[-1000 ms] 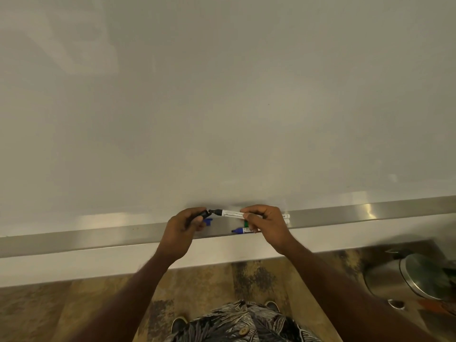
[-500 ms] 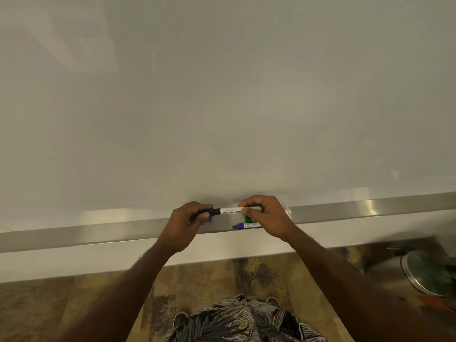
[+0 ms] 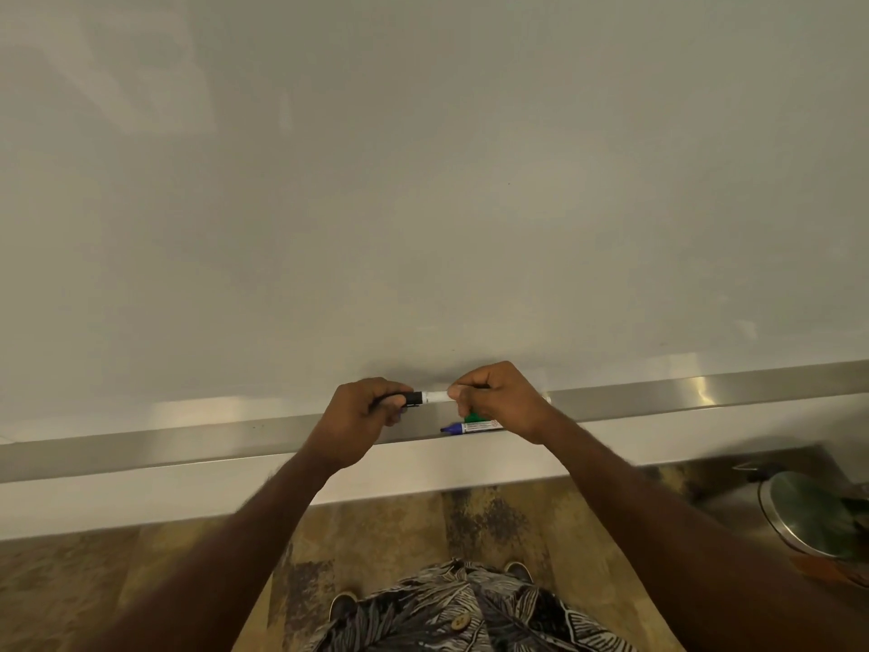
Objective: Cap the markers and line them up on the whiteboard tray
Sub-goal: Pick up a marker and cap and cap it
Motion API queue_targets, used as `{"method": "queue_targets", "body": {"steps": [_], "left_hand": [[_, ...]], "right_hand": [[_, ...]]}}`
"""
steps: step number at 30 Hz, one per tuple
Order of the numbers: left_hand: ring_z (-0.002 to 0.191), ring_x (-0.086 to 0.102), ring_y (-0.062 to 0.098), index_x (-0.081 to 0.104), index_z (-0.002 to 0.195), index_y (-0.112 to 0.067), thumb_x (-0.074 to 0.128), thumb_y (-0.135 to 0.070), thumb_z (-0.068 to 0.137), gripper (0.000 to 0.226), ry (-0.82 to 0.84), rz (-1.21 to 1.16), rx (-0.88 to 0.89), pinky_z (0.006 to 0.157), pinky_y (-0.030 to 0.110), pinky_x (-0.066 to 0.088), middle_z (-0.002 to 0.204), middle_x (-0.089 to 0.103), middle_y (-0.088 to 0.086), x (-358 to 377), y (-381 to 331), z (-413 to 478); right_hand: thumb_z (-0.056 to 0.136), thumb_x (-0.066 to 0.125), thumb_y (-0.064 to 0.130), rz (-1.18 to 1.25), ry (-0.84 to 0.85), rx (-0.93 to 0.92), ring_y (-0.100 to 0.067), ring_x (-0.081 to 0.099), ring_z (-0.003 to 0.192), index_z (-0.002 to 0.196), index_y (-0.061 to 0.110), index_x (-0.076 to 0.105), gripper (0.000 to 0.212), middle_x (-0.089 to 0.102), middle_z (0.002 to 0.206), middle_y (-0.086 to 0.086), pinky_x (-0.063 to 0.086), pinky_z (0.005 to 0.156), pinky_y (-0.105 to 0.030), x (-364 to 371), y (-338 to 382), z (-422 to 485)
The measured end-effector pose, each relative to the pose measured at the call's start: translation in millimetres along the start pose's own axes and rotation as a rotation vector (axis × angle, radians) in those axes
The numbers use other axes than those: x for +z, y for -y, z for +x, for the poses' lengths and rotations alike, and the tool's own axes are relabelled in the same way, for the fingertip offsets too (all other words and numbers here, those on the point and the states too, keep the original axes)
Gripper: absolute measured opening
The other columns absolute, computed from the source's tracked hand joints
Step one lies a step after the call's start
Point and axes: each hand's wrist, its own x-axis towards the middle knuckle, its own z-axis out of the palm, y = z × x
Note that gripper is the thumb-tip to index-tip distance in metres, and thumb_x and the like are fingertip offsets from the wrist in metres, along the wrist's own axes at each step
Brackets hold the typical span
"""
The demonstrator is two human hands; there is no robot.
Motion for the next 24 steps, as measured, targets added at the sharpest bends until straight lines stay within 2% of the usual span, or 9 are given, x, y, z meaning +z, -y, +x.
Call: {"method": "queue_targets", "body": {"steps": [2, 6, 10, 12, 15, 17, 20, 22, 24], "left_hand": [[0.074, 0.062, 0.005, 0.069, 0.105, -0.012, 0.051, -0.011, 0.093, 0.022, 0.002, 0.001, 0.006, 0.066, 0.008, 0.047, 0.087, 0.069, 0.006, 0.6, -0.4, 1.5], [0.075, 0.061, 0.011, 0.069, 0.105, -0.017, 0.055, -0.016, 0.091, 0.02, 0.09, 0.092, 0.052, 0.071, 0.021, 0.051, 0.087, 0.068, 0.0, 0.3, -1.6, 1.7], [0.074, 0.056, 0.01, 0.069, 0.104, -0.019, 0.058, -0.02, 0.089, 0.018, 0.139, 0.225, 0.071, 0.067, 0.023, 0.045, 0.083, 0.064, -0.005, 12.5, 4.5, -0.4], [0.076, 0.055, 0.009, 0.069, 0.104, -0.02, 0.057, -0.023, 0.089, 0.018, 0.077, 0.248, 0.061, 0.068, 0.022, 0.043, 0.086, 0.063, -0.007, 15.3, 13.5, -2.1], [0.077, 0.053, 0.008, 0.068, 0.107, -0.02, 0.059, -0.023, 0.089, 0.021, 0.017, 0.295, 0.042, 0.069, 0.017, 0.04, 0.091, 0.059, -0.004, 15.1, 33.1, -4.7], [0.077, 0.053, 0.011, 0.068, 0.108, -0.018, 0.059, -0.022, 0.088, 0.022, 0.001, 0.334, -0.005, 0.07, 0.018, 0.042, 0.094, 0.056, -0.002, 16.0, 45.7, -6.6], [0.082, 0.054, 0.017, 0.07, 0.105, -0.019, 0.06, -0.023, 0.088, 0.021, -0.003, 0.432, -0.025, 0.075, 0.03, 0.047, 0.096, 0.06, -0.001, 20.2, 59.2, -8.3], [0.084, 0.055, 0.02, 0.07, 0.102, -0.02, 0.061, -0.024, 0.086, 0.019, -0.017, 0.496, -0.02, 0.074, 0.035, 0.049, 0.095, 0.063, 0.0, 22.7, 64.5, -8.8], [0.082, 0.055, 0.022, 0.071, 0.099, -0.021, 0.062, -0.026, 0.085, 0.017, -0.031, 0.546, -0.024, 0.072, 0.037, 0.048, 0.093, 0.065, 0.001, 25.0, 68.7, -9.0]], "right_hand": [[0.093, 0.059, 0.018, 0.042, 0.012, 0.036, -0.005, 0.045, 0.044, 0.065, 0.003, 0.067, 0.032, 0.059, 0.052, 0.002, 0.04, 0.049, -0.015, 1.1, 0.4, -1.1], [0.092, 0.061, 0.025, 0.055, 0.017, 0.081, -0.012, 0.042, 0.045, 0.068, -0.001, 0.068, 0.036, 0.059, 0.056, -0.007, 0.037, 0.047, -0.022, -0.6, -6.9, -1.4], [0.091, 0.061, 0.031, -0.198, 0.085, 0.041, -0.013, 0.048, 0.052, 0.068, 0.016, 0.073, 0.03, 0.061, 0.056, 0.0, 0.04, 0.054, -0.026, 8.1, -10.8, 4.2], [0.091, 0.06, 0.032, -0.217, 0.024, 0.04, -0.015, 0.055, 0.062, 0.081, 0.017, 0.075, 0.023, 0.068, 0.07, -0.006, 0.044, 0.061, -0.029, 9.8, -16.3, 6.8], [0.091, 0.06, 0.03, -0.248, -0.168, 0.042, -0.012, 0.061, 0.078, 0.093, 0.013, 0.073, 0.022, 0.072, 0.089, -0.006, 0.046, 0.071, -0.024, 0.0, -30.6, 2.6], [0.09, 0.062, 0.024, -0.308, -0.272, 0.044, -0.007, 0.059, 0.076, 0.09, 0.011, 0.073, 0.017, 0.072, 0.088, -0.004, 0.043, 0.069, -0.02, -10.3, -40.0, -3.0], [0.088, 0.065, 0.014, -0.382, -0.351, 0.061, -0.003, 0.057, 0.07, 0.084, 0.011, 0.071, 0.008, 0.069, 0.08, 0.001, 0.043, 0.067, -0.014, -20.4, -53.5, -12.5], [0.088, 0.065, 0.012, -0.405, -0.371, 0.076, -0.002, 0.057, 0.069, 0.084, 0.013, 0.071, 0.007, 0.067, 0.079, 0.003, 0.043, 0.064, -0.013, -23.6, -60.5, -18.1], [0.088, 0.064, 0.012, -0.457, -0.341, 0.09, -0.005, 0.057, 0.069, 0.085, 0.013, 0.071, 0.008, 0.069, 0.082, 0.001, 0.044, 0.067, -0.017, -25.3, -67.3, -21.3]]}}
